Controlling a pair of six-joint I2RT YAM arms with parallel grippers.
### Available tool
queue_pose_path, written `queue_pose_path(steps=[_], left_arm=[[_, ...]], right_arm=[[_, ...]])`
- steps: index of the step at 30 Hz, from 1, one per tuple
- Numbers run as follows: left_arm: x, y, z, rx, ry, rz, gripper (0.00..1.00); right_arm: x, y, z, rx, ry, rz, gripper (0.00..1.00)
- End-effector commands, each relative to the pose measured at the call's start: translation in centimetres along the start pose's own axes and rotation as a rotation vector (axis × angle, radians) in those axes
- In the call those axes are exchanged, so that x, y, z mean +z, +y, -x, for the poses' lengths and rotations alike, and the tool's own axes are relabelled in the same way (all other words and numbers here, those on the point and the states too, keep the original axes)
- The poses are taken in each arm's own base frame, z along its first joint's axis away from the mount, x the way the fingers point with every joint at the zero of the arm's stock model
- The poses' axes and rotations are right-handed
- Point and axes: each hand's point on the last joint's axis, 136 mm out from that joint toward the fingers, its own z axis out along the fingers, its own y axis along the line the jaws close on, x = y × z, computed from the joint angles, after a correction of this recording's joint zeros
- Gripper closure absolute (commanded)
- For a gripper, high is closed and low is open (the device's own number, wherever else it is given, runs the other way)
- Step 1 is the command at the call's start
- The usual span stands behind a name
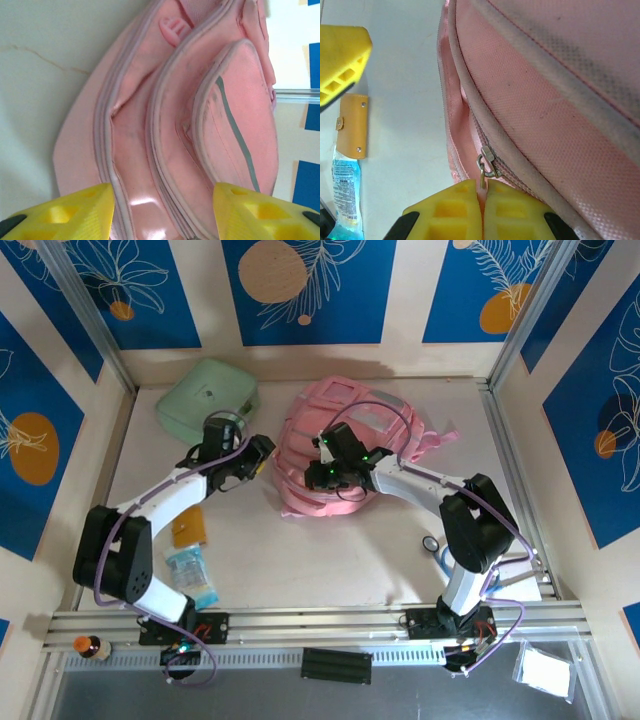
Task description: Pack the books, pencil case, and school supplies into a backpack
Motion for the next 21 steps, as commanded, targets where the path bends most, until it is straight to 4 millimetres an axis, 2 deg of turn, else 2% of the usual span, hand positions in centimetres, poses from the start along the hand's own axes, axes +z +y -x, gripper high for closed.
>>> queue_pose_path(steps=[1,9,14,21], left_arm=[[0.7,-0.8,-2.1,-0.074,0.063,-0.014,0.47],[3.6,-0.9,-3.6,-0.151,0.089,-0.006,0.60],[4.8,-1.1,-4.0,-0.163,0.112,-0.022,0.64],[5.5,-1.7,-3.6,-0.156,0.107,-0.050,0.66]], right_arm=[[-0.2,2.4,0.5,-0.021,0.000,0.094,1.00],[-0.7,2.2,0.3,-0.018,-0.010,0.086,1.00],[-0.9,2.3,0.2,-0.029,-0.011,0.091,1.00],[-0.9,2.0,-0.4,-0.031,0.005,0.084,1.00]])
